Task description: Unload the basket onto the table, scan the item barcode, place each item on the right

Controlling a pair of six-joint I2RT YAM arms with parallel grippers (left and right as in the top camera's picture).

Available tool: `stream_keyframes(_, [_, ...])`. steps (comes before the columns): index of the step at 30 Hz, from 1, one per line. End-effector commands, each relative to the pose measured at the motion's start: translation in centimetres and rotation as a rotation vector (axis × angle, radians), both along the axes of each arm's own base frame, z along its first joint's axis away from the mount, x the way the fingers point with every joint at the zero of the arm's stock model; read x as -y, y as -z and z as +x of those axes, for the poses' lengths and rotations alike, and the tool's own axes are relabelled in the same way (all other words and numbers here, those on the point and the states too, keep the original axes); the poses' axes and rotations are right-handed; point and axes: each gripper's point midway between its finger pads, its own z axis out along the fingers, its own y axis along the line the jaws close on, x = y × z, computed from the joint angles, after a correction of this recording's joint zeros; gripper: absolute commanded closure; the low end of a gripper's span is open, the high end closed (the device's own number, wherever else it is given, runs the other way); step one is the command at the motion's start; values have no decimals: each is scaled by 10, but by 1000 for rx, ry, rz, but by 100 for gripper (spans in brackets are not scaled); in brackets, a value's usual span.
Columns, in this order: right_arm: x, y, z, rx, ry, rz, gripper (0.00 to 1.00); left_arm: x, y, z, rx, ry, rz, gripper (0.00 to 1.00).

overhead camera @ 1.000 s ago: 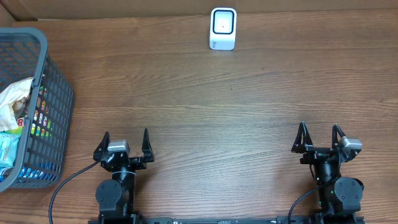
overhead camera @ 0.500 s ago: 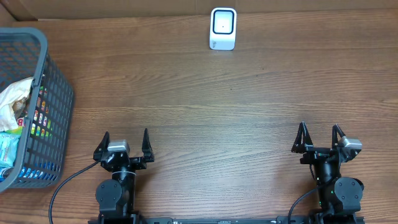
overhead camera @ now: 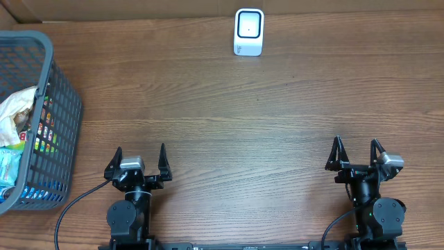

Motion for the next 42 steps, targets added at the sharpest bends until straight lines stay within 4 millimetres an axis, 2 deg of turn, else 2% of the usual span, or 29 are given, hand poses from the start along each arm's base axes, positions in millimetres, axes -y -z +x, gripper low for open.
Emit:
stream_keyframes(1, [0, 1, 0, 6, 1, 0, 0, 0, -1, 0, 7, 7, 25, 0])
stream_keyframes(16, [0, 1, 0, 6, 5, -1, 0, 0, -1, 0, 7, 8, 25, 0])
stream_keyframes(28, [-8, 0, 0, 11, -42, 1, 0, 2, -1, 0, 10, 21, 18, 0])
stream_keyframes(34, [-24, -12, -2, 57, -136, 3, 0, 10, -5, 0, 15, 64, -21, 0])
stream_keyframes(42, [-31, -47, -10, 118, -181, 0, 0, 15, -37, -10, -6, 86, -12, 0])
